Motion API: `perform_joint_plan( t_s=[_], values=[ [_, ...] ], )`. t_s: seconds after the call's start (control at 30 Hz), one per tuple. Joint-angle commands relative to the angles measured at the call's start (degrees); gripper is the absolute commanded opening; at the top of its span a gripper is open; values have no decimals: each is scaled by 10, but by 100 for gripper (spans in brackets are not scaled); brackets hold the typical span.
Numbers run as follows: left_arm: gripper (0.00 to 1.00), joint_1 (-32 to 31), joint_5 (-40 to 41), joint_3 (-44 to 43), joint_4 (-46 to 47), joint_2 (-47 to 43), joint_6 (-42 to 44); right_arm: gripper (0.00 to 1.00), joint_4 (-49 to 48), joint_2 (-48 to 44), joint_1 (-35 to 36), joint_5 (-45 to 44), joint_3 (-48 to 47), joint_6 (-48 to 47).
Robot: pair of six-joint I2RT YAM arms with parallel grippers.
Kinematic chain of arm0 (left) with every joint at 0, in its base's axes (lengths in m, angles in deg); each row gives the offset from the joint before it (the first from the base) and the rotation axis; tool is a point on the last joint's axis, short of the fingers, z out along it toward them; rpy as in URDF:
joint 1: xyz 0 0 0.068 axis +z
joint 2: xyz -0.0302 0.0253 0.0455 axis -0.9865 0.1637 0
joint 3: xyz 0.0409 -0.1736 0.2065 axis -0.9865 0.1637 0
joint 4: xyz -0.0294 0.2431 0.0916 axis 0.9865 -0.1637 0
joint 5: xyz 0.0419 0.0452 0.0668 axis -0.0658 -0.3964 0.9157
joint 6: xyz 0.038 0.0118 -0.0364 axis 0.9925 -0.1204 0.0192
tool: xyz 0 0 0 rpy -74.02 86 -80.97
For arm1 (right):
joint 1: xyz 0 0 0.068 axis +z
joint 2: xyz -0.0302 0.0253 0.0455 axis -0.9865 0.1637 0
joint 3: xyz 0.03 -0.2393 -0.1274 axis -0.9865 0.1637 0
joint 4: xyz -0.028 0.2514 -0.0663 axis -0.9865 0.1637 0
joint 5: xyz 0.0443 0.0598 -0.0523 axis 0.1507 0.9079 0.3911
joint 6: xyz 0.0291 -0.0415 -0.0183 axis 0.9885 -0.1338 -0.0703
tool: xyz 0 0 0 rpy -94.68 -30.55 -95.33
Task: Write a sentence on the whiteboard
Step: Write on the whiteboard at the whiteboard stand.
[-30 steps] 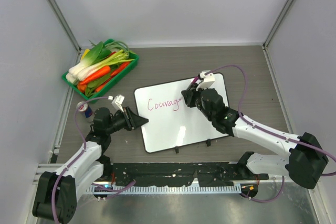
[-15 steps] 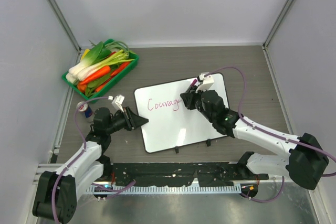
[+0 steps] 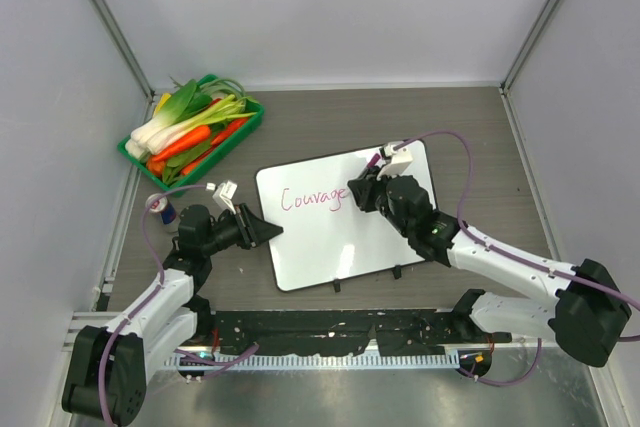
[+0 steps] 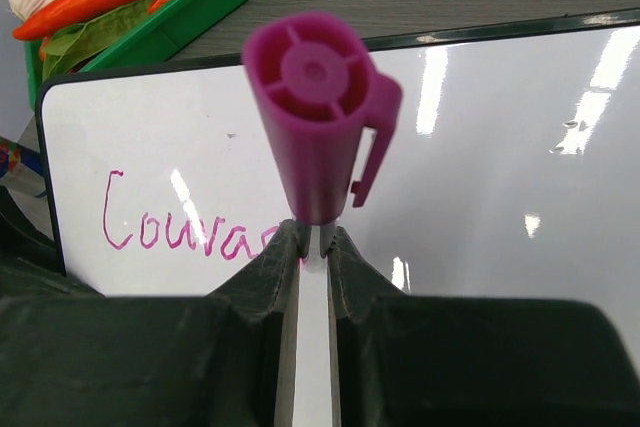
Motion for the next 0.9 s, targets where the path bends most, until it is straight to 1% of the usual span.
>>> perform_joint_plan(
  t_s=[0.0,0.27,0.4,0.53,0.67,0.87],
  values=[
    [0,1,4,-2,17,1,22,2,11,-11,-1,-43,3,-12],
    [0,1,4,-3,16,-1,22,2,-3,-30,-2,-38,-12,-13],
    [0,1,5,-3,15,-2,22,1,-18,-71,-1,-34,-12,-9],
    [0,1,5,-3,14,-4,22,1,-32,-93,-2,-57,-14,-20],
    [0,0,5,-2,14,-3,22,1,-19,-79,-4,-77,-27,-41],
    [0,1,5,-2,13,-5,23,1,-15,-51,-19,-56,-36,-43]
  ],
)
